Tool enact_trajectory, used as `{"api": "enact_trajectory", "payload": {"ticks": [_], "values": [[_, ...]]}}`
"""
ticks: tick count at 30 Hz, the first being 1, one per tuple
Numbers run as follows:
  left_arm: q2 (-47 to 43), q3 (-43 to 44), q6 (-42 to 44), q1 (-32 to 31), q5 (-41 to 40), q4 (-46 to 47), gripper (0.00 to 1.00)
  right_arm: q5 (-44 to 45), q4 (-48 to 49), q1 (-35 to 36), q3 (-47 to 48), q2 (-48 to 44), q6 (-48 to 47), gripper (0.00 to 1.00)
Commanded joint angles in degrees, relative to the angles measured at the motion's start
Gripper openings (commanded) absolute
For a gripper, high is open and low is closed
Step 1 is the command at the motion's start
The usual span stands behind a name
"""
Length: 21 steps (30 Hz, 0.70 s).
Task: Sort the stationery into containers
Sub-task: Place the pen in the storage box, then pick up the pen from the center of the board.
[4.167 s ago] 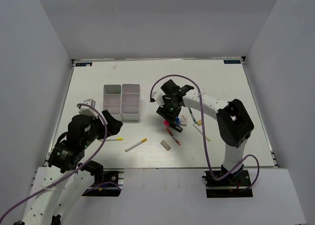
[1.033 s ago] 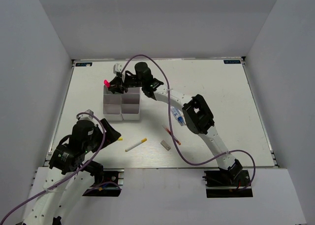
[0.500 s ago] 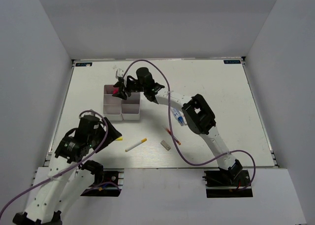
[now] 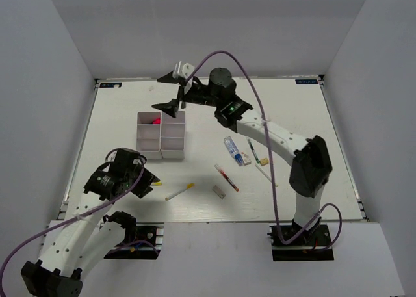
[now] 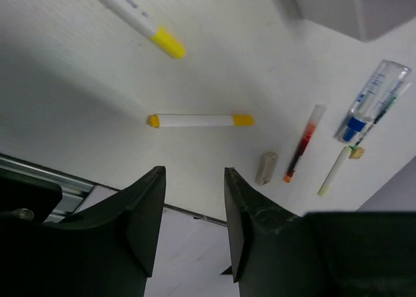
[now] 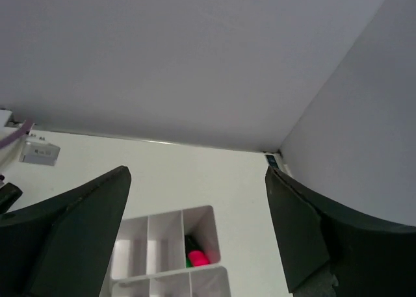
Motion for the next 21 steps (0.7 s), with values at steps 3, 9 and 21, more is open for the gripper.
{"api": "enact_trajectory", "payload": {"ticks": [3,9,21], "values": [[0.7,-7.9,-16.0,-0.2,2.4,1.6,0.51,11.5,-6.4,-2.2,-7.3,-10.2,3.5,0.90],[2.4,-9.1,-23.7,-0.2,-2.3,3.1,0.66,12.2,-18.7,-7.9,-18.9,-18.5,1.2,0.00],[11.8,-6.2,-31.0,0.8,-11.9,1.4,0.87,14.5,-20.7,-18.3,-48.7,-40.9,1.6,0.00]]}}
